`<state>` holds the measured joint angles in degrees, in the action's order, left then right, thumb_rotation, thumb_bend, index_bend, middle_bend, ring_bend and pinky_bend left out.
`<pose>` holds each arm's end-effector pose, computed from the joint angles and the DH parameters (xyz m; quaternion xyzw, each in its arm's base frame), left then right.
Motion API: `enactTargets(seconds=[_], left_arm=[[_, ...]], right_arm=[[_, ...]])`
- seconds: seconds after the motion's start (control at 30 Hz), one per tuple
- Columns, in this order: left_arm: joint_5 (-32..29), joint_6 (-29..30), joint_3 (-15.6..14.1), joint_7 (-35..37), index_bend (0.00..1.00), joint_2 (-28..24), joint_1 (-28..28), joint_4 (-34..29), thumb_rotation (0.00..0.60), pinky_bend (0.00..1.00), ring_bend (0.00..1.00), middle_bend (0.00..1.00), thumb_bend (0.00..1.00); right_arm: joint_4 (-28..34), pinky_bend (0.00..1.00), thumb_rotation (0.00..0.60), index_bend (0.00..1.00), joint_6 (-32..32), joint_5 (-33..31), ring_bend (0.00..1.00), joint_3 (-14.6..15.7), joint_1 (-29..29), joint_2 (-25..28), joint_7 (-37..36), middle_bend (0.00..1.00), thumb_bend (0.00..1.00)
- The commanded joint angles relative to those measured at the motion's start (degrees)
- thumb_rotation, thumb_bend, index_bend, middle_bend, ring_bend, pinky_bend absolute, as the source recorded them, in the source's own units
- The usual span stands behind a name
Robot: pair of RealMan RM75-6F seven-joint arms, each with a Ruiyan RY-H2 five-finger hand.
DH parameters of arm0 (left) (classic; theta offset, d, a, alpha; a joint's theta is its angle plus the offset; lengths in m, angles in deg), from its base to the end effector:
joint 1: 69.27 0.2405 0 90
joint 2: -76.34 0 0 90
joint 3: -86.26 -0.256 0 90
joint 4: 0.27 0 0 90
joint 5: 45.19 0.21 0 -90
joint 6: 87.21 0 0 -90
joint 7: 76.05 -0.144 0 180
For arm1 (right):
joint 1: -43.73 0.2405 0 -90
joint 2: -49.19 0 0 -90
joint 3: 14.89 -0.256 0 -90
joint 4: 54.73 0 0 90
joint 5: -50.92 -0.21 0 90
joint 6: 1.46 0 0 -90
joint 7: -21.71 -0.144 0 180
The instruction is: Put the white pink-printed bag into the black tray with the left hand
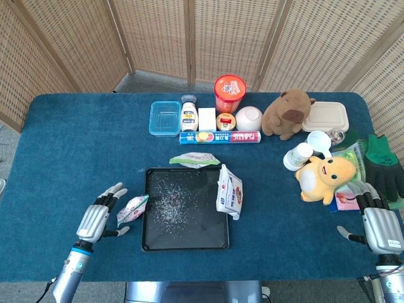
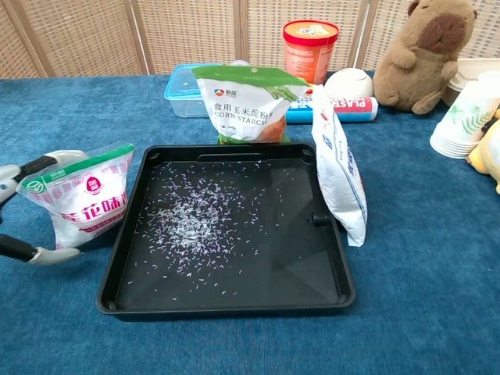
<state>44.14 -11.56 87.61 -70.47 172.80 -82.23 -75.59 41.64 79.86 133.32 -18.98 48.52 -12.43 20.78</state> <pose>-0.2515 0.2067 -0.0279 -0.6110 -0.4869 -0.4683 0.4126 -0.3102 -0.1839 0.1638 0.5762 -0.4273 0.3800 0.5840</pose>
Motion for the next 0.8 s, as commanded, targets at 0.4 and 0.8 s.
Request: enactTargets(seconds=[0.4, 0.8], left_arm=[[0.0, 7.9, 2.0, -6.6, 0.53, 10.7, 1.0, 9.1, 0.600, 0.56, 0.45, 0.43, 0.18], [3.1, 11.3, 2.5, -2.9, 0.74, 11.1, -1.0, 14.2, 0.600, 0.71, 0.66, 0.65, 0.26]], right_arm=[[-0.3, 0.07, 0.600, 0.00, -0.6, -0.3, 0.00, -0.1, 0.2, 0.1, -1.1, 0.00, 0.00], [-0.4, 0.07, 0.600, 0.00, -0.8, -0.2, 0.00, 0.1, 0.4, -0.1, -0.7, 0.00, 0.00]])
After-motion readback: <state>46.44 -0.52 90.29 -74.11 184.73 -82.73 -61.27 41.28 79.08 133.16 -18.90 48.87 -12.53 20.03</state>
